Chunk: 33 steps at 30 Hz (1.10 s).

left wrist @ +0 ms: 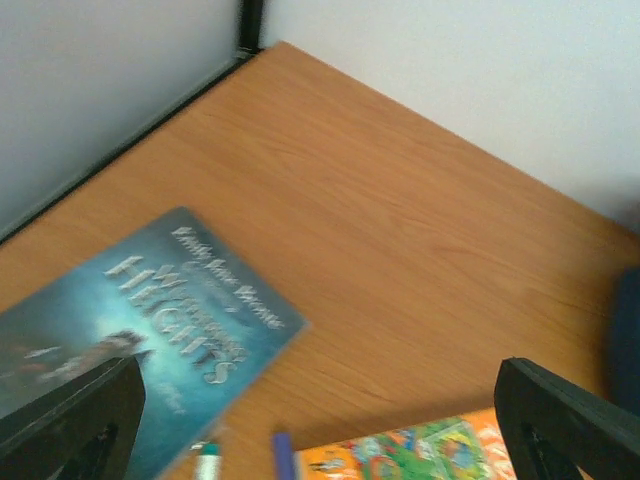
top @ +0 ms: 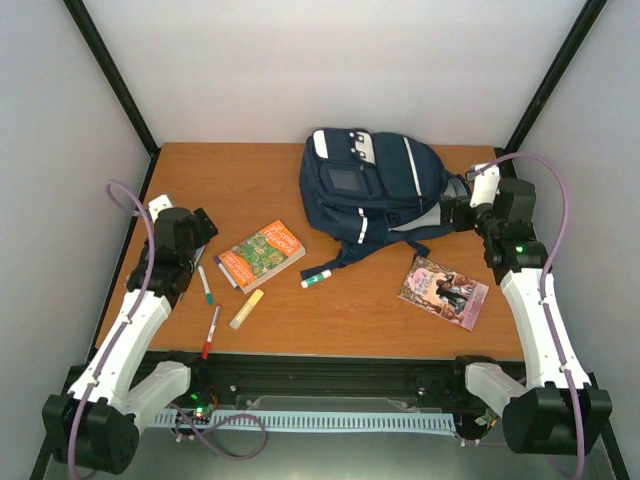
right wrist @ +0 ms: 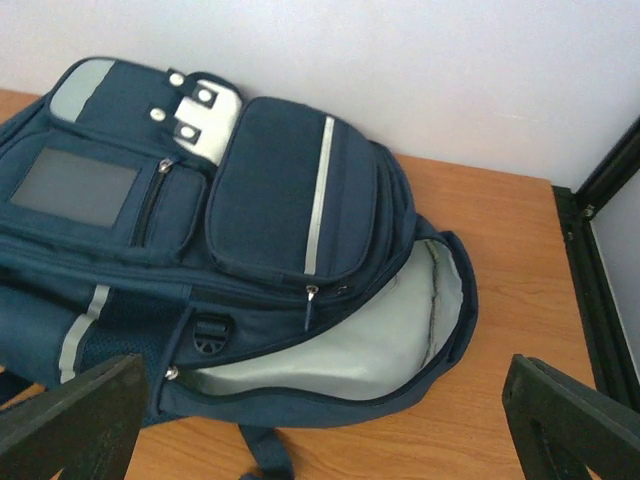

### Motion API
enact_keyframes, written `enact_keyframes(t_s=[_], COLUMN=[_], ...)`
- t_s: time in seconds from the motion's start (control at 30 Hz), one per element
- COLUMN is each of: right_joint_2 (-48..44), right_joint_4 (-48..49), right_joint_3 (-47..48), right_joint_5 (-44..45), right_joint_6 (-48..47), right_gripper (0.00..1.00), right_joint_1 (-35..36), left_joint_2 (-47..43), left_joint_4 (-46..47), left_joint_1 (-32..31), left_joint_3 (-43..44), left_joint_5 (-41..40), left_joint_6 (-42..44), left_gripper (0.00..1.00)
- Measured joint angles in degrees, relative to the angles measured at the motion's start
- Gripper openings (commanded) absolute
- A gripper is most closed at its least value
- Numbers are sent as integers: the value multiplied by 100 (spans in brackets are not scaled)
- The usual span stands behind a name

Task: Pack the student bag
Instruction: Adjust the student bag at the center of the board.

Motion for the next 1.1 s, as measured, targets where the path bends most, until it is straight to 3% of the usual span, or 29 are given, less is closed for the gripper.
enact_keyframes(t_s=[0.27, 0.4, 0.5, 0.6, 0.9, 1.1], right_joint_2=[33, 184, 717, 1617, 3217, 4155], right_joint_4=[-341, -553, -833, -1126, -1368, -1335], right_joint_3=[-94, -90, 144, 599, 1458, 2133], right_joint_5=[-673, -909, -1062, -1187, -1113, -815], right_joint_6=[-855, -1222, -1443, -1613, -1692, -1561], right_gripper=[99, 99, 100, 100, 80, 74], right_joint_1=[-61, -127, -289, -612, -1261, -1349], left_joint_2=[551, 1104, 1580, 2076, 3261, 3757], left_joint_4=[326, 352, 358, 356, 409, 643], left_joint_1=[-306, -929, -1561, -2251, -3484, -3810], left_joint_3=[240, 551, 817, 1102, 1530, 1633], left_joint_5=[1928, 2570, 2933, 3115, 3136, 3080], left_joint_6=[177, 205, 203, 177, -96, -326], left_gripper=[81, 76, 79, 81, 81, 95])
